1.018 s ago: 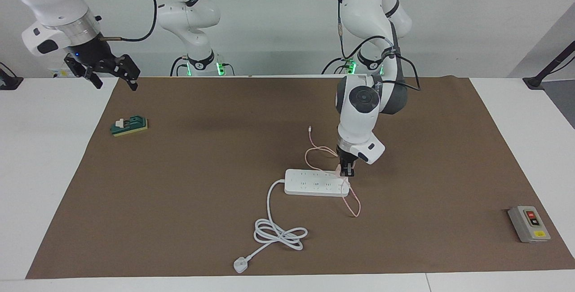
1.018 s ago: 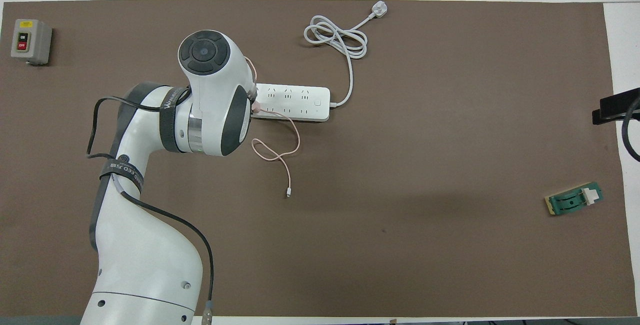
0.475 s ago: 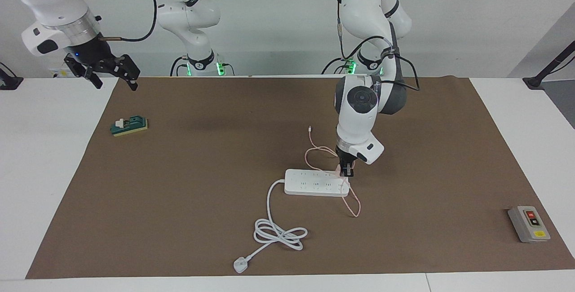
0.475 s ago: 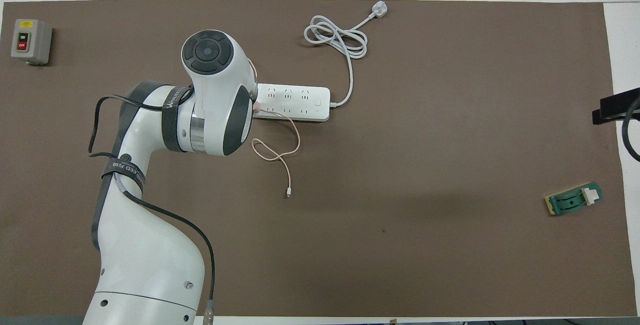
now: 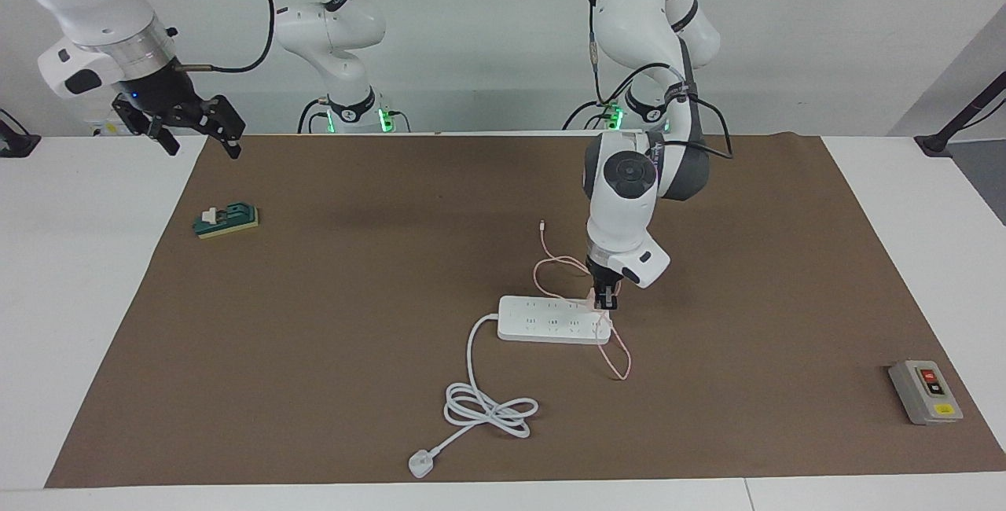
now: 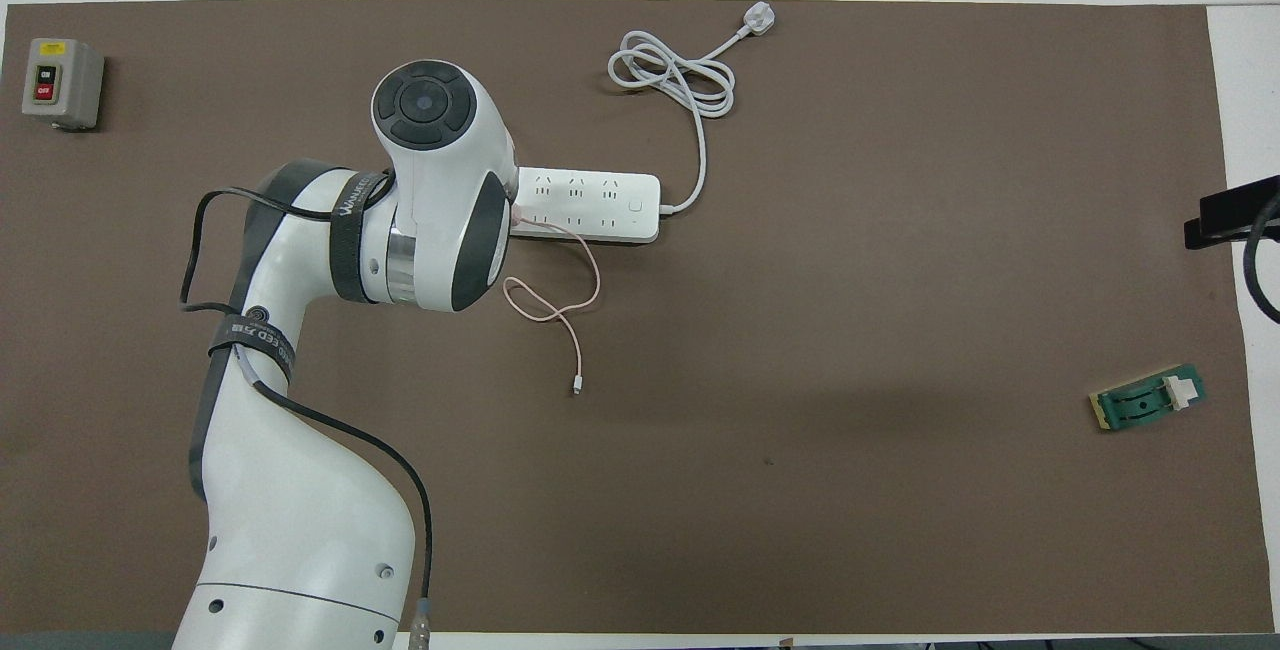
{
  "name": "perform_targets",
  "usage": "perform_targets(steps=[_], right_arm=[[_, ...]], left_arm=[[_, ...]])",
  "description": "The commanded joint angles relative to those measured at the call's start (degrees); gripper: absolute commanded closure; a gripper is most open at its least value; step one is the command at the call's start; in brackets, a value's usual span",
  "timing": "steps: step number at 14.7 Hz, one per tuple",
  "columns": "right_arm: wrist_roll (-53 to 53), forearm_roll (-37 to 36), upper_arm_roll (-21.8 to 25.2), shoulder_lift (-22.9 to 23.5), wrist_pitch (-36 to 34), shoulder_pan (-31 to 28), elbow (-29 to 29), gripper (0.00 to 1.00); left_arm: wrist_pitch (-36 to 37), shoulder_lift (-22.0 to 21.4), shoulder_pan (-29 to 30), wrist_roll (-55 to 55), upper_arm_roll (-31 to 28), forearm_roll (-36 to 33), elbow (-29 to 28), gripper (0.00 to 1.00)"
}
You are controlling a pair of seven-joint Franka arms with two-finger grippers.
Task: Plug charger into power strip
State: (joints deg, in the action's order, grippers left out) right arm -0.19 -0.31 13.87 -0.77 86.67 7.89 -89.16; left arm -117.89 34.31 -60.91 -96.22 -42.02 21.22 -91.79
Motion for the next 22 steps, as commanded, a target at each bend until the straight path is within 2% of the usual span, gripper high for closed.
perform_targets(steps=[1,22], right_arm=[[0.7,1.0,-0.3,-0.4,-1.0,-0.4,0.0,0.00],[0.7,1.0,-0.3,-0.4,-1.0,-0.4,0.0,0.00]], left_arm=[[-1.0,4.6,-0.6,-0.6,-0.5,0.1,1.2,1.00],[-1.5,5.4,-0.7,-1.2,1.4,0.4,2.0,1.00]])
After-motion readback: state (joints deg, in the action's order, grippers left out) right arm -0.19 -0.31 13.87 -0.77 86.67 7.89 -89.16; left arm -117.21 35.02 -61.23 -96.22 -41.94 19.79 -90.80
